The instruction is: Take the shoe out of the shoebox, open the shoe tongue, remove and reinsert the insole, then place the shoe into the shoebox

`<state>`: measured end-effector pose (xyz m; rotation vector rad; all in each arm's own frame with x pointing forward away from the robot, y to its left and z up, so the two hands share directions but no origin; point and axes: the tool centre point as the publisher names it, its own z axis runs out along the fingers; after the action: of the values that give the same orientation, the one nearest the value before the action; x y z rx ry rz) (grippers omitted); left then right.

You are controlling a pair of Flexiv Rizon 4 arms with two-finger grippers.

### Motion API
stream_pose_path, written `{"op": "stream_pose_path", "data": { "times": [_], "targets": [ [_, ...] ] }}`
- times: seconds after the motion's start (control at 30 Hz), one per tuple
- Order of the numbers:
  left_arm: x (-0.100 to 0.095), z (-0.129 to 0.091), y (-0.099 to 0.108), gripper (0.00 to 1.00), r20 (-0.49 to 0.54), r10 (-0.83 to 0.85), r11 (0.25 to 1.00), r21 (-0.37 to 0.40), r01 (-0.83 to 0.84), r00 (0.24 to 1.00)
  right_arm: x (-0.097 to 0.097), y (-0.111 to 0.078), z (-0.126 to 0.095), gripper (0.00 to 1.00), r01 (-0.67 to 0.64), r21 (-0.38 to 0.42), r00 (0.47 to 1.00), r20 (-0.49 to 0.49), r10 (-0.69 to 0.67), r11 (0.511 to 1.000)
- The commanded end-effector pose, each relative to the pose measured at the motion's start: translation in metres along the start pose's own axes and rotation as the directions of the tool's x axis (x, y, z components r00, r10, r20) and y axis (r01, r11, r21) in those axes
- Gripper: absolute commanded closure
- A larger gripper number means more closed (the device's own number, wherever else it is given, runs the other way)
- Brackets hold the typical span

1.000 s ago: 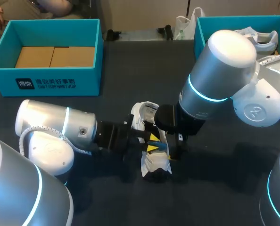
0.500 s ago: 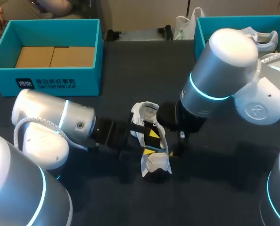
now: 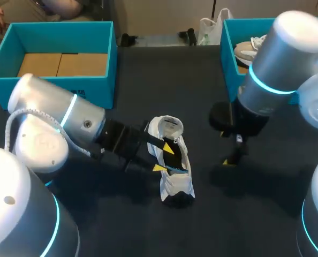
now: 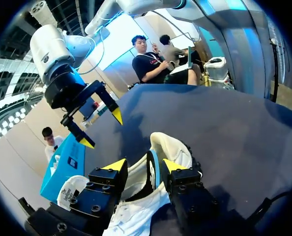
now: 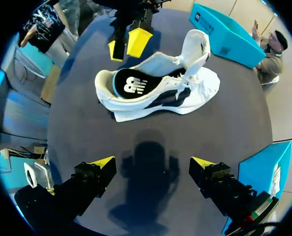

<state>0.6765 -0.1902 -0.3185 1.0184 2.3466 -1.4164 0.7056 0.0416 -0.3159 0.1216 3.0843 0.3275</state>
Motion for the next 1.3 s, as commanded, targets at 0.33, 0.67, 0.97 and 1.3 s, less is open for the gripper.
{"op": "stream_pose_path", "data": {
  "times": [0.33,0.67,0.97,1.3],
  "targets": [
    [-0.013,-0.049,0.015,0.56,-0.295,-0.008,1.0,0.017,0.014,0.955,0.006,-0.018,-0.009,0.0,0.002,-0.026,1.0,0.008,-0.001,1.0],
    [-0.022,-0.07,0.011,0.59,-0.503,0.041,0.999,0.029,-0.03,0.864,-0.007,-0.062,-0.029,0.0,-0.091,0.006,0.996,0.003,0.091,0.996],
    [-0.029,-0.079,0.004,0.63,-0.665,0.081,0.996,0.022,-0.09,0.742,0.005,-0.073,-0.039,0.0,-0.145,0.021,0.989,0.005,0.145,0.989],
    [-0.036,-0.089,0.002,1.0,-0.774,0.109,0.991,0.035,-0.13,0.624,0.005,-0.073,-0.039,0.0,-0.145,0.021,0.989,0.005,0.145,0.989]
  ]
}}
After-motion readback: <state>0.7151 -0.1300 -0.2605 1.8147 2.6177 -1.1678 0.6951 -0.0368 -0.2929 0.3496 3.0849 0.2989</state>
